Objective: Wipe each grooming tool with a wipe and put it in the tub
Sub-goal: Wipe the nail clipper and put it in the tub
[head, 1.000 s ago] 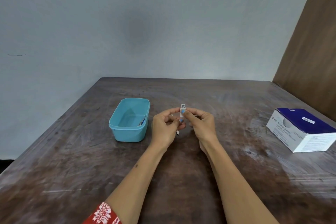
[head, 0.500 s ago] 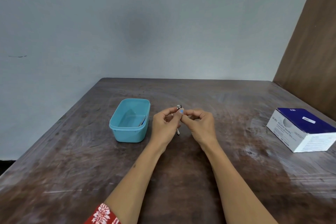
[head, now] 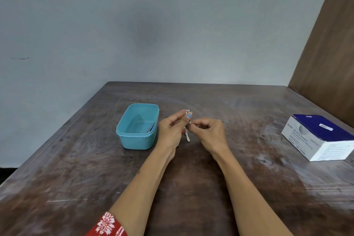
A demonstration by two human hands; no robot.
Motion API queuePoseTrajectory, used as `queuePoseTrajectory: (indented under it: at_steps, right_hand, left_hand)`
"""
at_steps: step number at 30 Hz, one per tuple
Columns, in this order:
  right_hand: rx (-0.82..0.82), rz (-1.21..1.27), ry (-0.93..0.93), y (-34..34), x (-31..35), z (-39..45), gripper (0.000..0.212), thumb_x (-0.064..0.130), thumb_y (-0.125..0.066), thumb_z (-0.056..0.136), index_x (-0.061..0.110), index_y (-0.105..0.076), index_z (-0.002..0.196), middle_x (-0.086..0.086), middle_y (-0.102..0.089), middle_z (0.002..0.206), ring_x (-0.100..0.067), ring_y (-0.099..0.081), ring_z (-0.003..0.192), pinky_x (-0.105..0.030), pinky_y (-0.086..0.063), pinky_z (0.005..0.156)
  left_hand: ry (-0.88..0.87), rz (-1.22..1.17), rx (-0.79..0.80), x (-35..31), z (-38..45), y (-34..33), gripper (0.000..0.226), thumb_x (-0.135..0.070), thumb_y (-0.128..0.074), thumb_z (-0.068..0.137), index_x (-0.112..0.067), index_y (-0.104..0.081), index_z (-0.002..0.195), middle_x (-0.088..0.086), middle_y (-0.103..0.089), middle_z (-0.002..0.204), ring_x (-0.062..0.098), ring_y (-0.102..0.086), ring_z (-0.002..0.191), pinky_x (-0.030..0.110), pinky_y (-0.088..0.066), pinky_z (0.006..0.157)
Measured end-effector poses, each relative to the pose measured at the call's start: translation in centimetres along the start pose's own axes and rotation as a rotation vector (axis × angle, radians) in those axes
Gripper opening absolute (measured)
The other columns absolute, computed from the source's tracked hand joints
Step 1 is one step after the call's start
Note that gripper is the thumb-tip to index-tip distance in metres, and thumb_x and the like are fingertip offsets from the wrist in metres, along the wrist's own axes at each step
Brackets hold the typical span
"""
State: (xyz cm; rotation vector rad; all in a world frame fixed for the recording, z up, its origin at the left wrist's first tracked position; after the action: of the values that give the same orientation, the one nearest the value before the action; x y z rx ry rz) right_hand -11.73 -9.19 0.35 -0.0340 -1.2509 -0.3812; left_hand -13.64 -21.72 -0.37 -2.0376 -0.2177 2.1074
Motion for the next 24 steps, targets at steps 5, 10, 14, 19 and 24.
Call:
queuePoseTrajectory:
  at_steps: [5,10,14,19,24]
  right_hand:
    - [-0.051,0.064,0.027,0.46,0.40,-0.04,0.006,0.018,-0.077,0.076,0.022,-0.075,0.071,0.002,-0.068,0.073,-0.001,-0.055,0.058,-0.012,-0.042,0.055]
    - [-0.005,0.011,-0.007,-0.09,-0.16,0.00,0.008,0.019,-0.077,0.075,0.025,-0.074,0.070,0.006,-0.068,0.070,0.001,-0.056,0.057,-0.012,-0.040,0.056]
    - [-0.023,0.012,0.002,0.03,-0.21,0.05,0.006,0.021,-0.078,0.075,0.024,-0.075,0.071,0.003,-0.068,0.072,-0.005,-0.057,0.061,-0.016,-0.042,0.057]
    - [-0.030,0.007,0.015,-0.07,-0.14,0.06,0.007,0.021,-0.078,0.075,0.025,-0.075,0.071,0.007,-0.067,0.069,0.000,-0.054,0.056,-0.013,-0.040,0.055]
    - [-0.044,0.038,0.009,0.19,-0.08,0.02,0.007,0.020,-0.078,0.074,0.024,-0.075,0.071,0.002,-0.067,0.072,-0.001,-0.052,0.055,-0.018,-0.041,0.056]
  left_hand:
    - [-0.002,-0.003,0.024,-0.09,-0.13,-0.17,0.033,-0.016,-0.065,0.084,-0.005,-0.065,0.116,0.006,-0.066,0.116,0.006,-0.063,0.092,0.025,-0.053,0.078]
    - [-0.013,0.000,0.009,-0.14,0.03,0.07,0.031,-0.014,-0.066,0.084,-0.006,-0.066,0.114,0.005,-0.066,0.117,0.013,-0.064,0.096,0.021,-0.056,0.072]
    - [-0.013,0.006,0.009,-0.02,0.06,0.07,0.033,-0.015,-0.065,0.084,-0.005,-0.065,0.115,0.005,-0.068,0.111,0.009,-0.063,0.086,0.022,-0.056,0.073]
    - [-0.014,0.017,0.006,0.10,0.12,0.03,0.033,-0.015,-0.065,0.084,-0.005,-0.065,0.115,0.006,-0.069,0.111,0.012,-0.063,0.090,0.027,-0.055,0.078]
    - [-0.024,0.012,0.001,0.06,0.24,0.07,0.032,-0.016,-0.064,0.085,-0.005,-0.065,0.115,0.005,-0.069,0.111,0.007,-0.064,0.091,0.019,-0.055,0.071]
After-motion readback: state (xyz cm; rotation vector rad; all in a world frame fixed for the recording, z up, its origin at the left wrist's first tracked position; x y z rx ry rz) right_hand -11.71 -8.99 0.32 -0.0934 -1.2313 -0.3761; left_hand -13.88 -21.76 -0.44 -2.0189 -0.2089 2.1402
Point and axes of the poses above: each hand's wrist, its own z-axis towards the middle knuckle, its own y-axis out of the back of the hand, x = y × z, the point moved 7 cm from there along z, towards the middle knuckle
